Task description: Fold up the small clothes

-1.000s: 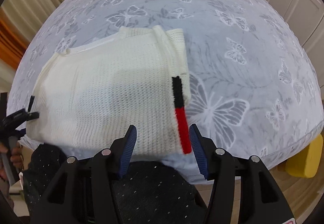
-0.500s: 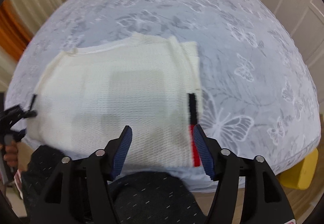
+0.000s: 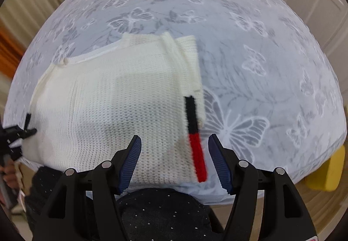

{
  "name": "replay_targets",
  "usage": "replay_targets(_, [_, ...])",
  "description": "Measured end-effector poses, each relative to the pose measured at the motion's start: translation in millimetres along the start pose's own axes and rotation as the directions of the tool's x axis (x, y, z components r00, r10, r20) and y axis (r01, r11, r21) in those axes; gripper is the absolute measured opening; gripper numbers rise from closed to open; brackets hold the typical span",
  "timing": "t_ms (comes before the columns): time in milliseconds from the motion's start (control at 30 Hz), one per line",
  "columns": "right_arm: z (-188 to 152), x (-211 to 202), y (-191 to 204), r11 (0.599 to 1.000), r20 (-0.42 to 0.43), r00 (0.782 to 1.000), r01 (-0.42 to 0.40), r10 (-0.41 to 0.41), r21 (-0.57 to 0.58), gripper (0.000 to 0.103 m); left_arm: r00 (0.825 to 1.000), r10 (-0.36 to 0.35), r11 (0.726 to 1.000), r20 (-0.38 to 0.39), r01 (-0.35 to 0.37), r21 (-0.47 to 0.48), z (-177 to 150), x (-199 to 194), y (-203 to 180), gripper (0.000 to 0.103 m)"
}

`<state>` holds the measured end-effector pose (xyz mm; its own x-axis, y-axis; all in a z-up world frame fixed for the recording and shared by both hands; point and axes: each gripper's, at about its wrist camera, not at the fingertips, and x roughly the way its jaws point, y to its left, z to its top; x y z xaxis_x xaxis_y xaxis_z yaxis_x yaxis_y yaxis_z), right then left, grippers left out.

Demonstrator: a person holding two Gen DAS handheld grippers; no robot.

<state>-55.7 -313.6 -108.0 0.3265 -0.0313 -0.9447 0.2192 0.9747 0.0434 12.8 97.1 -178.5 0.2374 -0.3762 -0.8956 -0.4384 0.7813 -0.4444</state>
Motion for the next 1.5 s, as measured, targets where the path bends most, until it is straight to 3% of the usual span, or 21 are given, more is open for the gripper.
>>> replay_targets(100, [1,-2,8,0.999,0.011,0.999,-0.033,0.034,-0.017,0.063,0.998,-0.024,0.999,0.053,0.022,0.037,-6,-28,-18,0.015])
replay_targets(200, [4,-7,13,0.998,0.026,0.998,-0.063,0.064,-0.022,0.063,0.995,-0.037,0.984,0.094,0.020,0.178,-24,-55,-65,0.014])
replay_targets(300, [9,-15,10,0.997,0.048,0.996,-0.077,0.078,-0.019,0.063,0.992,-0.080,0.947,0.096,0.045,0.318,-50,-66,-125,0.010])
replay_targets(400, [10,-16,0,0.997,0.054,0.996,-0.072,0.073,-0.010,0.064,0.996,-0.090,0.892,0.012,0.076,0.445,-84,-44,-183,0.010])
replay_targets(533, [8,-13,-18,0.998,0.011,0.998,-0.069,0.069,0.013,0.064,0.996,0.083,0.818,0.019,-0.079,0.570,-118,6,-212,0.031])
replay_targets(567, [7,-15,-20,0.997,0.012,0.997,-0.073,0.073,0.011,0.064,0.994,0.103,0.811,0.021,-0.097,0.578,-126,9,-210,0.045])
replay_targets(667, [9,-24,-14,0.995,0.022,0.995,-0.092,0.093,-0.037,0.068,0.997,0.060,0.824,0.042,-0.073,0.561,-134,-9,-192,0.070])
replay_targets(733, [14,-26,1,0.990,0.015,0.992,-0.123,0.124,-0.074,0.068,0.993,0.063,0.821,0.099,-0.108,0.561,-132,-30,-177,0.079])
replay_targets(800, [20,-26,25,0.978,-0.002,0.984,-0.179,0.180,-0.106,0.069,0.985,0.087,0.826,0.146,-0.154,0.542,-125,-48,-162,0.081])
replay_targets(900, [31,-19,76,0.950,-0.055,0.965,-0.261,0.256,-0.172,0.079,0.978,0.115,0.859,0.176,-0.187,0.476,-112,-76,-126,0.081])
replay_targets(1000, [37,-10,132,0.921,-0.105,0.952,-0.305,0.288,-0.241,0.079,0.972,0.145,0.894,0.186,-0.209,0.396,-96,-92,-93,0.082])
replay_targets(1200, [31,-2,224,0.878,-0.114,0.967,-0.256,0.229,-0.405,0.079,0.972,0.154,0.952,0.175,-0.193,0.236,-72,-106,-29,0.084])
replay_targets(1333, [54,27,253,0.895,-0.129,0.982,-0.180,0.138,-0.409,0.079,0.986,0.114,0.985,0.124,-0.128,0.113,-52,-97,4,0.084])
replay_targets(1400, [69,40,269,0.896,-0.213,0.951,-0.288,0.225,-0.337,0.079,0.988,0.100,0.987,0.120,-0.114,0.115,-49,-96,8,0.084])
replay_targets(1433, [73,44,284,0.871,-0.276,0.908,-0.392,0.314,-0.298,0.079,0.987,0.103,0.984,0.124,-0.119,0.129,-48,-97,9,0.084])
replay_targets(1467, [74,43,303,0.823,-0.332,0.853,-0.496,0.402,-0.278,0.079,0.987,0.101,0.984,0.125,-0.118,0.136,-48,-97,10,0.084])
replay_targets(1500, [74,37,321,0.775,-0.357,0.813,-0.564,0.460,-0.285,0.076,0.988,0.094,0.984,0.126,-0.111,0.141,-49,-97,10,0.084])
